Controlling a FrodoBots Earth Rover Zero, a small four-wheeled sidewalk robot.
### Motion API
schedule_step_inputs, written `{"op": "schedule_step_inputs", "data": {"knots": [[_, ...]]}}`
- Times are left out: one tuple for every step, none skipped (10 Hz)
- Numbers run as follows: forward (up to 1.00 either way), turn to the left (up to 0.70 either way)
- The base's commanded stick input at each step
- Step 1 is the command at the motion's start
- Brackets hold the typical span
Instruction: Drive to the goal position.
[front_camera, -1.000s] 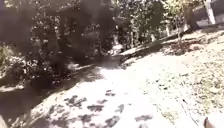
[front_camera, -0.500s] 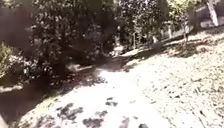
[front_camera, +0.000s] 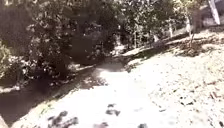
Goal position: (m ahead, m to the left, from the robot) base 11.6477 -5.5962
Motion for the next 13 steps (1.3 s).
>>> {"op": "schedule_step_inputs", "data": {"knots": [[0.5,0.0],[0.5,0.0],[0.5,0.0],[0.5,-0.26],[0.5,-0.5],[0.5,-0.5],[0.5,-0.38],[0.5,-0.17],[0.5,0.0],[0.5,0.0],[0.5,0.0],[0.5,0.0],[0.5,0.0]]}}
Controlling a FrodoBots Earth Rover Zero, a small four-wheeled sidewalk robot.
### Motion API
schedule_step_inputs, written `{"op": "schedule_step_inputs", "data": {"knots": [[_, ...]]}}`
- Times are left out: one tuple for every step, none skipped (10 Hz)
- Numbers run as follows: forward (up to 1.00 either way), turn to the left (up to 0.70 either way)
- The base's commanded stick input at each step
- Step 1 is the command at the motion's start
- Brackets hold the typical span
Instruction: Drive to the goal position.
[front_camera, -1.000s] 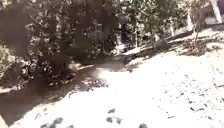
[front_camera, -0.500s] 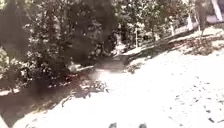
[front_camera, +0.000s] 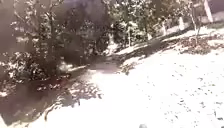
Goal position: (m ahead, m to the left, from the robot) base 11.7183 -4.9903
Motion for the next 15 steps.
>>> {"op": "schedule_step_inputs", "data": {"knots": [[0.5,0.0],[0.5,0.0],[0.5,0.0],[0.5,0.0],[0.5,0.0],[0.5,0.0],[0.5,0.0],[0.5,0.0],[0.5,0.0],[0.5,0.0],[0.5,0.0],[0.5,0.0],[0.5,0.0],[0.5,0.0],[0.5,0.0]]}}
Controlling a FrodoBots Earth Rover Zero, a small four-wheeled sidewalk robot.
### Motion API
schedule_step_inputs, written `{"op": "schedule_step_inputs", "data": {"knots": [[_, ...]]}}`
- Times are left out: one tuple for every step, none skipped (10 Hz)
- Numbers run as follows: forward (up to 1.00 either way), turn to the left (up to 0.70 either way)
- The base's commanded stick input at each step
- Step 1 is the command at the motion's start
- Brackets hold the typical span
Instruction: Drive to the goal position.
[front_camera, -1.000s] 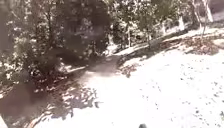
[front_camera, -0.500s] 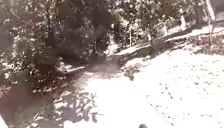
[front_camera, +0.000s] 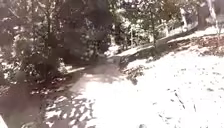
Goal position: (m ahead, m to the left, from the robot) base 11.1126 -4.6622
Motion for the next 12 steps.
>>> {"op": "schedule_step_inputs", "data": {"knots": [[0.5,0.0],[0.5,0.0],[0.5,0.0],[0.5,0.0],[0.5,0.0],[0.5,0.0],[0.5,0.0],[0.5,0.0],[0.5,0.0],[0.5,0.0],[0.5,0.0],[0.5,0.0]]}}
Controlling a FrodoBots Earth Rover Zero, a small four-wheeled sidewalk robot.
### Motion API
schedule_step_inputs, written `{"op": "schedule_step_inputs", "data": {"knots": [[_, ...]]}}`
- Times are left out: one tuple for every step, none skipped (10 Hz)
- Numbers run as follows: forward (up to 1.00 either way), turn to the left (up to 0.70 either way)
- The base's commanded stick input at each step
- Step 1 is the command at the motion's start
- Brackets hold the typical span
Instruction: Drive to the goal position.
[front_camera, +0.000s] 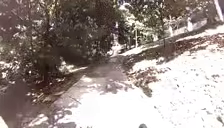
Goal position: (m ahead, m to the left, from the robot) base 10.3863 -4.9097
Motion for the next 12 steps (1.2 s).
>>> {"op": "schedule_step_inputs", "data": {"knots": [[0.5,0.0],[0.5,0.0],[0.5,0.0],[0.5,0.0],[0.5,0.0],[0.5,0.0],[0.5,0.0],[0.5,0.0],[0.5,0.0],[0.5,0.0],[0.5,0.0],[0.5,0.0]]}}
